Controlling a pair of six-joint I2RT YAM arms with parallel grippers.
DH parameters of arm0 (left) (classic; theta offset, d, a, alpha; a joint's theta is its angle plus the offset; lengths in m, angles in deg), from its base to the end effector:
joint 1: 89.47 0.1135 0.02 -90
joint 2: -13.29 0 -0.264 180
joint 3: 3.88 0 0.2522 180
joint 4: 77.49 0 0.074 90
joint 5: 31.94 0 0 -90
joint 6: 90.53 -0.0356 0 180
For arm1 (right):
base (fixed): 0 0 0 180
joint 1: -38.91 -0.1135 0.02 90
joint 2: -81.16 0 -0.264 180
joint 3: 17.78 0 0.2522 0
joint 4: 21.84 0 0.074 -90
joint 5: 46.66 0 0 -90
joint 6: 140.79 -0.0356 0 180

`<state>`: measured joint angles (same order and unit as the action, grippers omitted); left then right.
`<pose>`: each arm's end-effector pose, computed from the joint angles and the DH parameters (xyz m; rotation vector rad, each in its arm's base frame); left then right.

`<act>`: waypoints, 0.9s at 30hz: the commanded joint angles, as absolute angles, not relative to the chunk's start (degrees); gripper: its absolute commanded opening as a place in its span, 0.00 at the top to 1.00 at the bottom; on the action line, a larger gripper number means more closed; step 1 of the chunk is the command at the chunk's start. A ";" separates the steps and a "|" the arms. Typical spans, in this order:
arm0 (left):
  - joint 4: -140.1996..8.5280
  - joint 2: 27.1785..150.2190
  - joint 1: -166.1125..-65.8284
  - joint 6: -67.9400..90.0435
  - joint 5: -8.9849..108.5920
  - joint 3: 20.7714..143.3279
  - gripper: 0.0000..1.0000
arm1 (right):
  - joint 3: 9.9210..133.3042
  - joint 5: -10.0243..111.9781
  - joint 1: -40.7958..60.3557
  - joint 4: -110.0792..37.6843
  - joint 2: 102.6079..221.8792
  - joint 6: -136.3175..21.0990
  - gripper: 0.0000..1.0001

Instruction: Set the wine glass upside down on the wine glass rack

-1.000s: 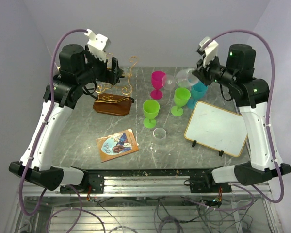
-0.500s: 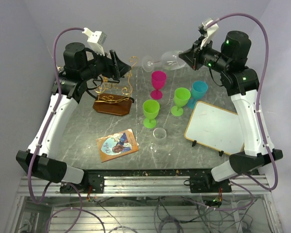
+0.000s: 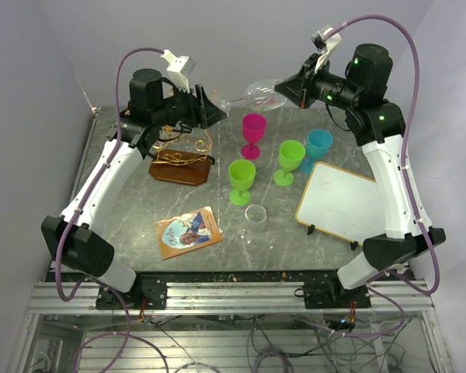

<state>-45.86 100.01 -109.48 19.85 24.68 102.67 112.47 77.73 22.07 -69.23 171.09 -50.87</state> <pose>0.3162 -0.1360 0.4414 0.4341 1.8070 -1.0146 0.2952 0.1104 0.5280 -0.6928 1.5802 0.7258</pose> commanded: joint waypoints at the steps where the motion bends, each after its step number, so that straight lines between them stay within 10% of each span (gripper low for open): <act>1: -50.06 100.45 -109.95 19.38 23.27 103.38 0.38 | 114.13 79.84 21.85 -65.57 170.58 -52.57 1.00; 14: -51.44 100.61 -110.30 18.42 23.96 102.60 0.58 | 112.20 81.89 21.86 -64.72 170.41 -52.90 1.00; 24: -50.89 100.13 -110.30 18.37 26.31 102.34 0.93 | 109.78 81.91 21.83 -64.38 169.98 -51.90 1.00; 27: -49.49 99.34 -110.09 17.97 28.03 103.00 0.93 | 108.43 80.66 21.87 -64.41 169.54 -50.86 0.87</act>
<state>-49.49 100.53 -109.70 21.51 26.78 102.43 109.56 81.57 22.02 -67.11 171.09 -50.57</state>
